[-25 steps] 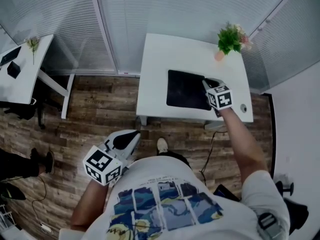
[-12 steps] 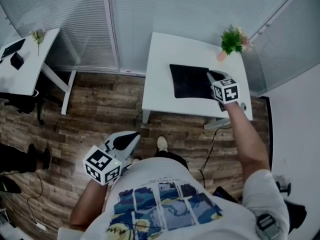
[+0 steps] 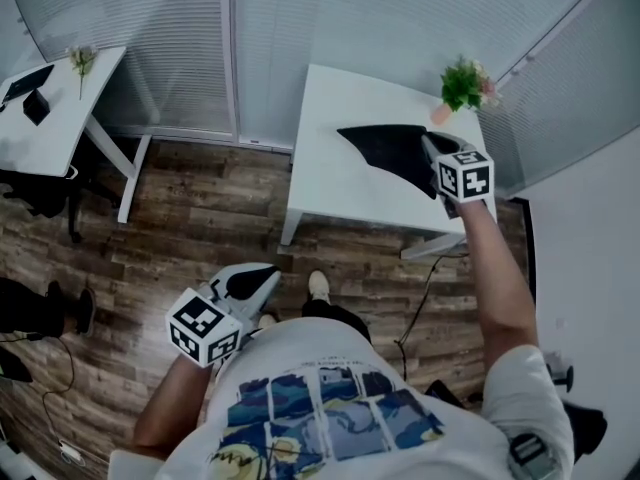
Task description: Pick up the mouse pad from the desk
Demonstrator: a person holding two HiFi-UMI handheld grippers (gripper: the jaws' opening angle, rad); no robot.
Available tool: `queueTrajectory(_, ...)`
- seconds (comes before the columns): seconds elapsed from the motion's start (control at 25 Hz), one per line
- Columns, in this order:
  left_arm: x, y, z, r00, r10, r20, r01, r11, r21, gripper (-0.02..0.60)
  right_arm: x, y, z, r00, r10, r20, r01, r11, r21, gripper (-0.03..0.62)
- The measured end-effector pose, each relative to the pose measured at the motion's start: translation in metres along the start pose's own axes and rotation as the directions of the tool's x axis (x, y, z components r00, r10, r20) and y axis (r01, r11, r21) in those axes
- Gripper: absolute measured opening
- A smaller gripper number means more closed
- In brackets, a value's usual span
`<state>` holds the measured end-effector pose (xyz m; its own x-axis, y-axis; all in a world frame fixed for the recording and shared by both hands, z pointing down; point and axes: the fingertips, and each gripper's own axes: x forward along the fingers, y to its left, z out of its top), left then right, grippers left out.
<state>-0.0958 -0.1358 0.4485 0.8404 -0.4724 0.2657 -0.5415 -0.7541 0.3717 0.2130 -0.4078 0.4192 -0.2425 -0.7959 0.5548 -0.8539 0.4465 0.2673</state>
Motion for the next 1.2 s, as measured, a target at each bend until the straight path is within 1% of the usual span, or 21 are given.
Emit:
queueTrajectory(0.36,-0.016,-0.012,-0.012,1.000,-0.027,0.012,0.027,1.000,-0.002,0.002,-0.049,0.020,0.036,0.999,0.004,0.035,-0.005,1.000,0.025,0.026)
queueTrajectory(0.64,-0.025,-0.022,-0.022,0.999,-0.044,0.016,0.044,0.999,-0.003,0.002,-0.093,0.049,0.068,0.997,0.027,0.073,-0.027,1.000,0.000,0.026)
queueTrajectory(1.0,-0.032,-0.034,-0.037,0.998,-0.066,0.003,0.066,0.998,-0.006,0.002,-0.142,0.083,0.096,0.991,0.056,0.125,-0.055,0.998,-0.014,0.026)
queueTrajectory(1.2,-0.034,-0.039,-0.038,0.997,-0.075,0.001,0.075,0.997,-0.002,0.002,-0.165,0.096,0.111,0.985,0.070,0.158,-0.066,0.997,-0.032,0.026)
